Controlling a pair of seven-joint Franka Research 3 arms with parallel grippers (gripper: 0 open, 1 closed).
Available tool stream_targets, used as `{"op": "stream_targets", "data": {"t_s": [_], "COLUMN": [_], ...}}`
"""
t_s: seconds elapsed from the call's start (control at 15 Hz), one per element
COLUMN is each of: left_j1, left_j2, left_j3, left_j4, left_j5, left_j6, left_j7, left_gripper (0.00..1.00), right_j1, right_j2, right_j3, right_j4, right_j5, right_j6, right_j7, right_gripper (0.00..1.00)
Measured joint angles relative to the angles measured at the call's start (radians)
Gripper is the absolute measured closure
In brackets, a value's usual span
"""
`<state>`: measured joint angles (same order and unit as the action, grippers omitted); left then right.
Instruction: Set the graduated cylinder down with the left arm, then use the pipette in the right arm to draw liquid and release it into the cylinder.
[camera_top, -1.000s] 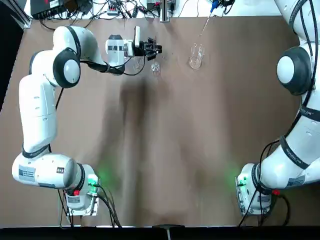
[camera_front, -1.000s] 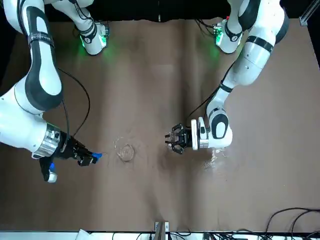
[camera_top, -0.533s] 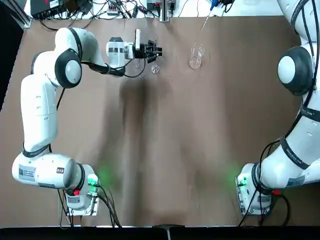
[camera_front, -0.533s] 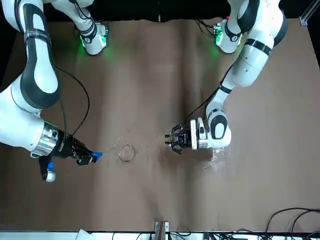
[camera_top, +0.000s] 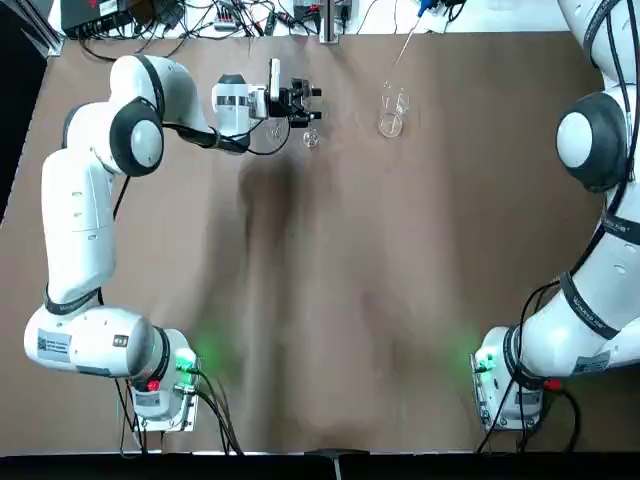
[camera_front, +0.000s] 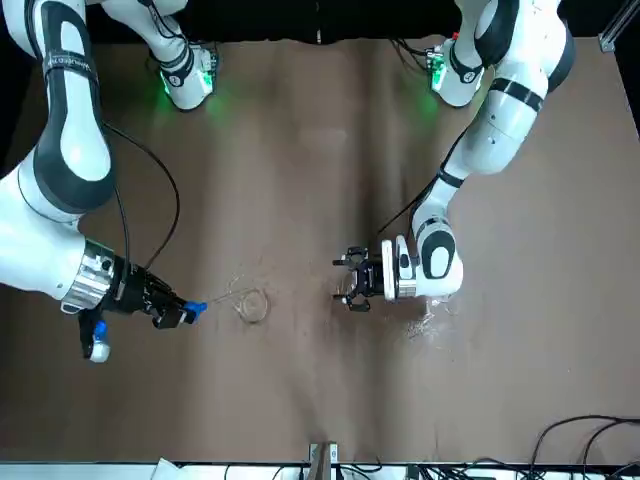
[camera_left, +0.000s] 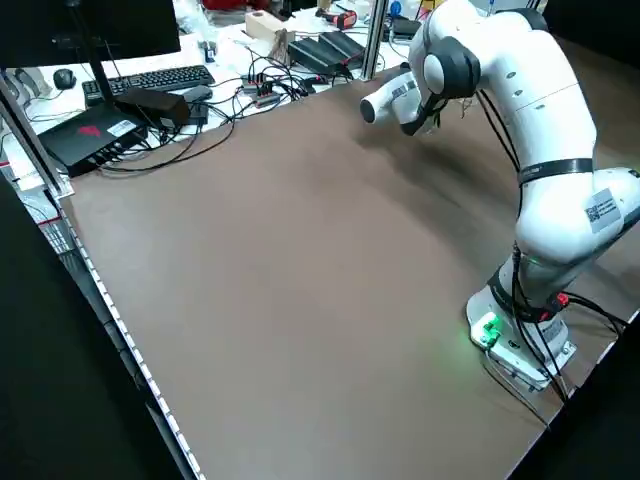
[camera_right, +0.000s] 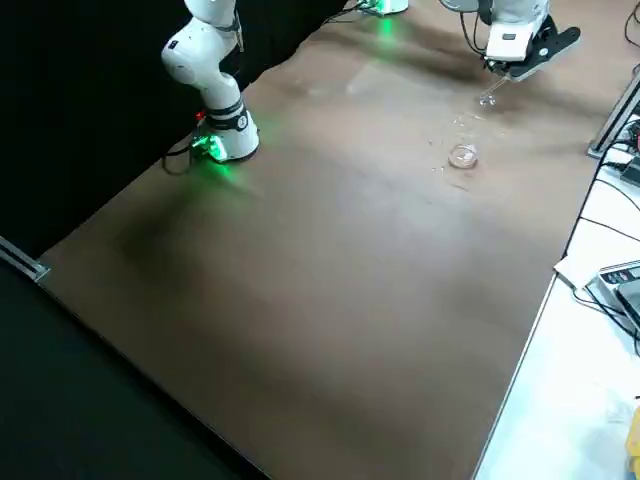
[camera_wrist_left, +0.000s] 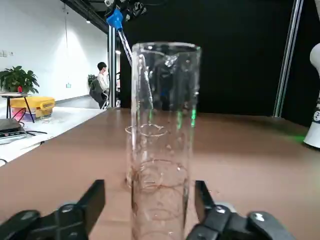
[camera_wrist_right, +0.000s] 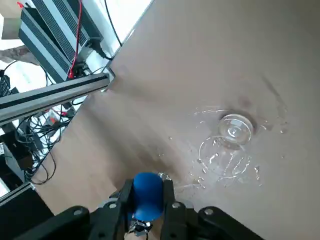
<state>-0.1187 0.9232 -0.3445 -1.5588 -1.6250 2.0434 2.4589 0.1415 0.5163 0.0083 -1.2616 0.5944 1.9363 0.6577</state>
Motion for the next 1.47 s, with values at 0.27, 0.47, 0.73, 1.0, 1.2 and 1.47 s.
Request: {"op": "stream_targets", "data": {"t_s": [0.27, 0.47, 0.73, 1.0, 1.2, 1.47], "left_j1": [0.003, 0.018, 0.061, 0.093, 0.132, 0.204], "left_j2": [0.000, 0.000, 0.000, 0.000, -0.007, -0.051], "left_j3": [0.003, 0.028, 0.043, 0.044, 0.044, 0.042], "left_j4": [0.000, 0.003, 0.001, 0.000, 0.001, 0.005], "left_j5": [0.000, 0.000, 0.022, 0.063, 0.128, 0.271], "left_j6": [0.000, 0.004, 0.003, 0.003, 0.003, 0.002], "left_j7": [0.000, 0.001, 0.004, 0.005, -0.002, -0.136], "left_gripper": [0.01, 0.01, 0.01, 0.00, 0.00, 0.00], "right_j1": [0.002, 0.009, 0.014, 0.018, 0.020, 0.024], "right_j2": [0.000, -0.001, -0.002, -0.011, -0.015, -0.015], "right_j3": [0.004, 0.008, 0.009, 0.014, 0.025, 0.045], "right_j4": [0.000, 0.000, 0.000, 0.000, 0.000, 0.000], "right_j5": [0.034, 0.065, 0.082, 0.091, 0.091, 0.091], "right_j6": [-0.002, -0.002, -0.002, -0.002, -0.003, -0.003], "right_j7": [0.000, 0.000, 0.001, 0.003, 0.020, 0.042], "right_gripper": [0.72, 0.72, 0.72, 0.72, 0.72, 0.72]}}
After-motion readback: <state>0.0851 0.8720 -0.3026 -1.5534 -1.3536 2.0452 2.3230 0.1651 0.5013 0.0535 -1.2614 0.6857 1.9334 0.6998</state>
